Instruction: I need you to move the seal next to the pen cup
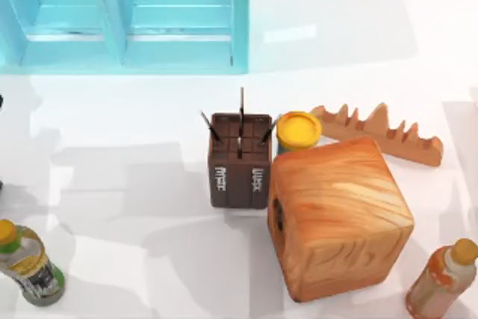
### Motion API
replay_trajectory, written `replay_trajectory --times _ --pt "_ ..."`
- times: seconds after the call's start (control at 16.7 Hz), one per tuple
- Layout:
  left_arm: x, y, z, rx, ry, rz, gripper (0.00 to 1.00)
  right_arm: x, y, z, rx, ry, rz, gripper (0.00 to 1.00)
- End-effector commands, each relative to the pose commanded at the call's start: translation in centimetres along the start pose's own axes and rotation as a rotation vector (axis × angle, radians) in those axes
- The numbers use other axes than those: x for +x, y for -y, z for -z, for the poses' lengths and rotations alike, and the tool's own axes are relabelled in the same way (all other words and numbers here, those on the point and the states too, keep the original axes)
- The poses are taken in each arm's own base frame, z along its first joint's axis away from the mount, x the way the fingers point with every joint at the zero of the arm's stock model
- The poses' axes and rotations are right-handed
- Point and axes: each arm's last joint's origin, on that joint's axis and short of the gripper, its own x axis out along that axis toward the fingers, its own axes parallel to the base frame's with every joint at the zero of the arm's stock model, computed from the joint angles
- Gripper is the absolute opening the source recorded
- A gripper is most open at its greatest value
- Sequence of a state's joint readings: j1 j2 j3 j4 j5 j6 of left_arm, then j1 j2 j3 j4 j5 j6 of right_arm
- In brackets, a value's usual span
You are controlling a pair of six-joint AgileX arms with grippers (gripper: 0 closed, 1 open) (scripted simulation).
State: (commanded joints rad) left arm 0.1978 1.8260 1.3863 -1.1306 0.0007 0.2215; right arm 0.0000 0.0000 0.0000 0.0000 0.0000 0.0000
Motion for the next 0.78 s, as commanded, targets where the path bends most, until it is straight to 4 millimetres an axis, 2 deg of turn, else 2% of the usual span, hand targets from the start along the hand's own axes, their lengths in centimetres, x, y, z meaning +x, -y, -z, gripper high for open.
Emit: replay_trajectory --times 0.18,0.3,0.6,0.78 --pt "3.6 0.0 0.0 0.0 0.007 -0.002 1.0 0.0 0.0 0.0 0.0 0.0 0.0 1.0" --pt "5.2 0.0 0.2 0.0 0.002 -0.001 1.0 0.0 0.0 0.0 0.0 0.0 0.0 1.0" --pt "5.7 0.0 0.4 0.0 -0.001 0.0 1.0 0.0 0.0 0.0 0.0 0.0 0.0 1.0" --pt "5.7 0.0 0.4 0.0 -0.001 0.0 0.77 0.0 0.0 0.0 0.0 0.0 0.0 1.0"
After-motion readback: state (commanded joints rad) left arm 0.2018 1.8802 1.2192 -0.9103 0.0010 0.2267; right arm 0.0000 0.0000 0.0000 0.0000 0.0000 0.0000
